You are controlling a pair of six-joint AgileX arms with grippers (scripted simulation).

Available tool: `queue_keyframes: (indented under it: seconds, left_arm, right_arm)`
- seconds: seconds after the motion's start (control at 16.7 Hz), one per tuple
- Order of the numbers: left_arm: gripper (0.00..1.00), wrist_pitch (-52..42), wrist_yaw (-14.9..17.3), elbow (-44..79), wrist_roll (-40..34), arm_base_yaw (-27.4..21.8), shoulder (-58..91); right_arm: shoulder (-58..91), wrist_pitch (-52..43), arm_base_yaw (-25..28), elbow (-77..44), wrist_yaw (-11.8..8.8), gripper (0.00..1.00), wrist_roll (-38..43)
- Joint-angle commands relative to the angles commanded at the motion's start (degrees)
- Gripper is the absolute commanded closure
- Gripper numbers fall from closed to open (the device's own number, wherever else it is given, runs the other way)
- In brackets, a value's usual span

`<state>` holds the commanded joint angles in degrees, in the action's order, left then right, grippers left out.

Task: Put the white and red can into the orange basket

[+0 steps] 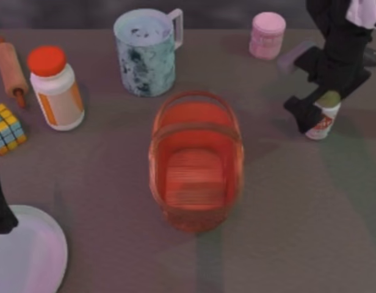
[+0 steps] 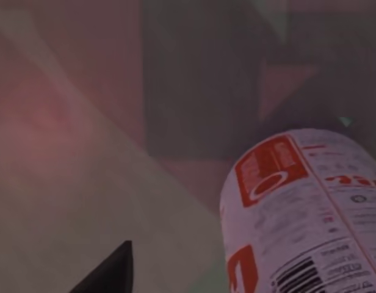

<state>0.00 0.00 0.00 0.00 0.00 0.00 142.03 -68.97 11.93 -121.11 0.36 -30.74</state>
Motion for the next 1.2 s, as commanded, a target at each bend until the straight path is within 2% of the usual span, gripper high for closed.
queue_keyframes:
  seconds: [0.24, 1.02, 1.2]
  left_arm:
    - [0.0, 0.0, 0.0, 0.0, 0.0, 0.0, 0.0]
    - [0.0, 0.0, 0.0, 0.0, 0.0, 0.0, 0.0]
    - [0.0, 0.0, 0.0, 0.0, 0.0, 0.0, 0.0]
  right_arm:
    - [0.05, 0.3, 0.01, 0.3, 0.0, 0.0, 0.0]
    - [0.05, 0.3, 0.01, 0.3, 0.0, 0.98, 0.0]
    - [0.05, 0.3, 0.01, 0.3, 0.0, 1.0, 0.0]
